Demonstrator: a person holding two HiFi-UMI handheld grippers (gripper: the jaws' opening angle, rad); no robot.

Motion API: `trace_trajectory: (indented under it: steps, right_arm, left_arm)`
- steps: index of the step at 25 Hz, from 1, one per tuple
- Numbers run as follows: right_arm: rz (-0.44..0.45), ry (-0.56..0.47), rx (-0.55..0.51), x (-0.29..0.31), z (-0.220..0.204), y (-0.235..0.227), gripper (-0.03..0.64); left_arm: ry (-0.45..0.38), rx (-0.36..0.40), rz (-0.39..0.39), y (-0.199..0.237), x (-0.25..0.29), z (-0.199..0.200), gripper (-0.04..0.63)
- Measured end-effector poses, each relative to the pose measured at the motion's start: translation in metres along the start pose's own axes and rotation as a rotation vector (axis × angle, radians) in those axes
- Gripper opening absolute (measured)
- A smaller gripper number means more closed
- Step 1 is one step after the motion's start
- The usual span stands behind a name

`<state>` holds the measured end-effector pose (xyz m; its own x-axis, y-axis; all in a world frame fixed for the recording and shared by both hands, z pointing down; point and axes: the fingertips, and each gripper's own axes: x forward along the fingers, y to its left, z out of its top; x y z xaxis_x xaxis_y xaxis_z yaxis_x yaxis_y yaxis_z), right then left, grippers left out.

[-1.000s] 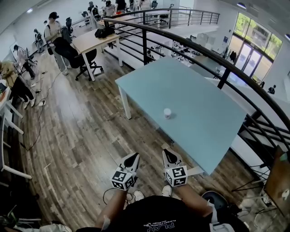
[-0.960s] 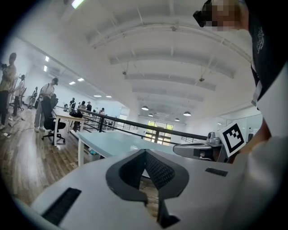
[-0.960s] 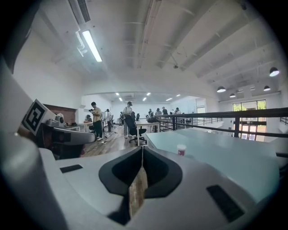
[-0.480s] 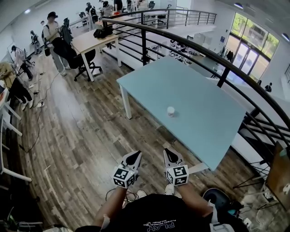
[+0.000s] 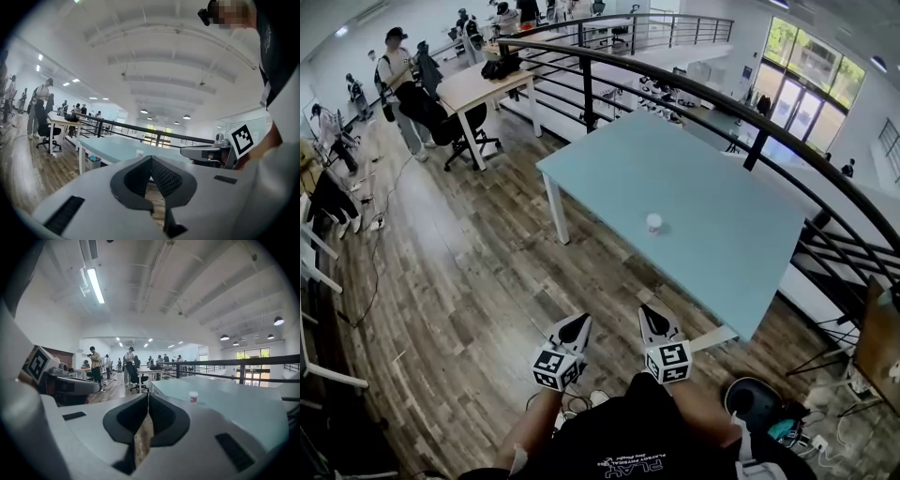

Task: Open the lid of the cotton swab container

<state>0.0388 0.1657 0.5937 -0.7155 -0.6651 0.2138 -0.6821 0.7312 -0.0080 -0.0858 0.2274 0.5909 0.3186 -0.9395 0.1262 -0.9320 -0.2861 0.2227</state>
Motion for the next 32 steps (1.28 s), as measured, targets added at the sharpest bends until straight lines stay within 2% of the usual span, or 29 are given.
trace_trajectory:
  steps: [6, 10, 14, 19, 24, 32]
  right_arm:
    - [0.0, 0.045, -0.041, 0.016, 0.001, 0.001, 0.021]
    - [0.012, 0.049, -0.043, 0.034, 0.002, -0.007, 0.021]
    - [0.013, 0.032, -0.071, 0.05, 0.01, -0.018, 0.021]
    - [0.023, 0.021, -0.08, 0.069, 0.02, -0.036, 0.021]
    - [0.052, 0.002, -0.044, 0.092, 0.028, -0.053, 0.021]
    - [0.058, 0.019, -0.051, 0.126, 0.026, -0.089, 0.021]
  left_arm:
    - [0.007, -0.002, -0.007, 0.005, 0.01, 0.002, 0.012]
    - [0.004, -0.009, -0.008, 0.013, 0.025, -0.002, 0.012]
    - [0.002, -0.036, -0.018, 0.019, 0.042, 0.011, 0.012]
    - [-0.01, -0.025, 0.002, 0.035, 0.066, 0.018, 0.012]
    - [-0.001, -0.03, 0.018, 0.048, 0.091, 0.022, 0.012]
    - [-0.001, -0.017, 0.054, 0.065, 0.134, 0.037, 0.012]
